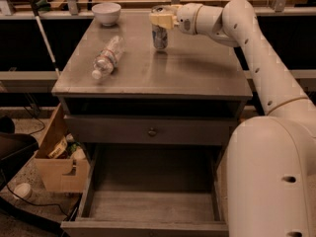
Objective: Place redbull can into middle drawer
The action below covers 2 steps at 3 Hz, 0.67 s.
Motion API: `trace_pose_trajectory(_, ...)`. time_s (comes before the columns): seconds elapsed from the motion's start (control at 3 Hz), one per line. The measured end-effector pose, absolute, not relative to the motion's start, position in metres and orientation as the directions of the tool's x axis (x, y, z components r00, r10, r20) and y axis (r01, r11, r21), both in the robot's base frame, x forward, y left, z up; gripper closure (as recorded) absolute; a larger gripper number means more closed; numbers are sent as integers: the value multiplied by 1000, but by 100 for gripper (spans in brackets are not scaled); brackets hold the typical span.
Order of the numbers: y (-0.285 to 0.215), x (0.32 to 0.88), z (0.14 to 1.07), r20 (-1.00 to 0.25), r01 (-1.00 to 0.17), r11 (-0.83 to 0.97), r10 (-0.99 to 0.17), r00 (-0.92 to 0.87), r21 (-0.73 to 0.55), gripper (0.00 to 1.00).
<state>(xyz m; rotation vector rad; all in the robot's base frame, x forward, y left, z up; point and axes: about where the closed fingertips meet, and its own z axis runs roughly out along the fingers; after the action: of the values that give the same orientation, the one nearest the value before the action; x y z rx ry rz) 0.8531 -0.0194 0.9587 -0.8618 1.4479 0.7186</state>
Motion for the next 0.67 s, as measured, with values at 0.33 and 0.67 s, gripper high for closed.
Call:
trace_pose_trajectory(0.33, -29, 838, 989, -991, -831, 544, -120, 63, -119, 100)
trace_pose_trajectory(0.67, -41, 801, 1022, -980, -809, 557, -153, 124, -189, 100)
